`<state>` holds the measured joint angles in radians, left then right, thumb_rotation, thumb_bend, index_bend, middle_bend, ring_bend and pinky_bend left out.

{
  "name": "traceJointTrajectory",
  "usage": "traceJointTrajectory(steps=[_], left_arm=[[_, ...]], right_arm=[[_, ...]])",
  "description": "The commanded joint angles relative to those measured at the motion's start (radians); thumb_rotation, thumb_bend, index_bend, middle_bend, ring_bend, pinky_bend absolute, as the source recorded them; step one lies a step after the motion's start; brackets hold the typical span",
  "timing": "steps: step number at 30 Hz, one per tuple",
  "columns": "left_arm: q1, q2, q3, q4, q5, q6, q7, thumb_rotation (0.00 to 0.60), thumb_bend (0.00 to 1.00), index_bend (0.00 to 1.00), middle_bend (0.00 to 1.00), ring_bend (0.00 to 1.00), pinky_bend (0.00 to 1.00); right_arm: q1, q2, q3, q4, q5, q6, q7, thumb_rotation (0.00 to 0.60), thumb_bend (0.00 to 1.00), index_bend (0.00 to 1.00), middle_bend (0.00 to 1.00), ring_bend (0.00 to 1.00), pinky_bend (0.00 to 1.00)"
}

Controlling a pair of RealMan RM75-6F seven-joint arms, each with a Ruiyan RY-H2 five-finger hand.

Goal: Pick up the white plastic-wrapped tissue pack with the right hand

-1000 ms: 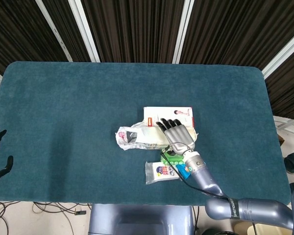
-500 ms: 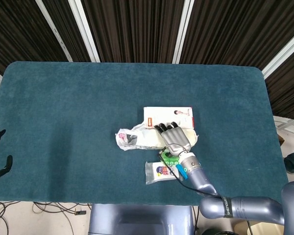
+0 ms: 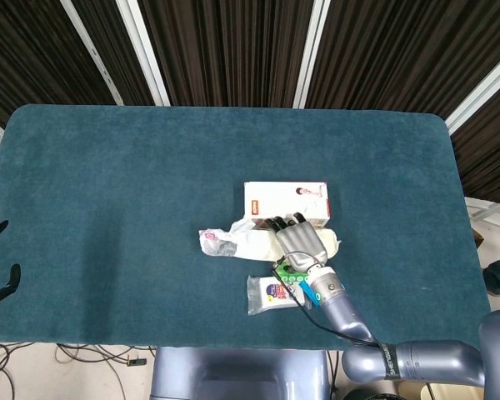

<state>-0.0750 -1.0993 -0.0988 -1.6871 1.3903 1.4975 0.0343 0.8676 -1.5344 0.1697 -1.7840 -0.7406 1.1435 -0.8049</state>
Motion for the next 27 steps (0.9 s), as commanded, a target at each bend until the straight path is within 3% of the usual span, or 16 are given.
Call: traceJointTrajectory(steps=[1,12,18,27], left_arm=[[0.001,0.000,-0.001,-0.002,-0.003,0.000,0.001,0.600,0.46,0.07,0.00,0.00,0.00],[0.001,0.001,-0.006,-0.012,-0.018,-0.002,0.005,0.600,0.47,0.07,0.00,0.00,0.00],[0.001,0.003,-0.008,-0.016,-0.025,-0.007,0.003,0.600,0.47,0.07,0.00,0.00,0.00],[0.001,0.004,-0.009,-0.019,-0.028,-0.008,0.003,0.600,0.47,0.07,0.00,0.00,0.00]], right_arm=[[-0.006,-0.021,-0.009,0.029,-0.019,0.019,0.007,0.600,0.17,0.17,0.21,0.37,0.23],[-0.026,-0.078,-0.022,0.117,-0.085,0.035,0.062,0.600,0.26,0.24,0.28,0.44,0.33],[-0.041,-0.091,-0.019,0.134,-0.121,0.033,0.110,0.600,0.32,0.40,0.45,0.58,0.47],[-0.083,-0.072,0.004,0.111,-0.212,0.059,0.232,0.600,0.35,0.43,0.47,0.59,0.48]])
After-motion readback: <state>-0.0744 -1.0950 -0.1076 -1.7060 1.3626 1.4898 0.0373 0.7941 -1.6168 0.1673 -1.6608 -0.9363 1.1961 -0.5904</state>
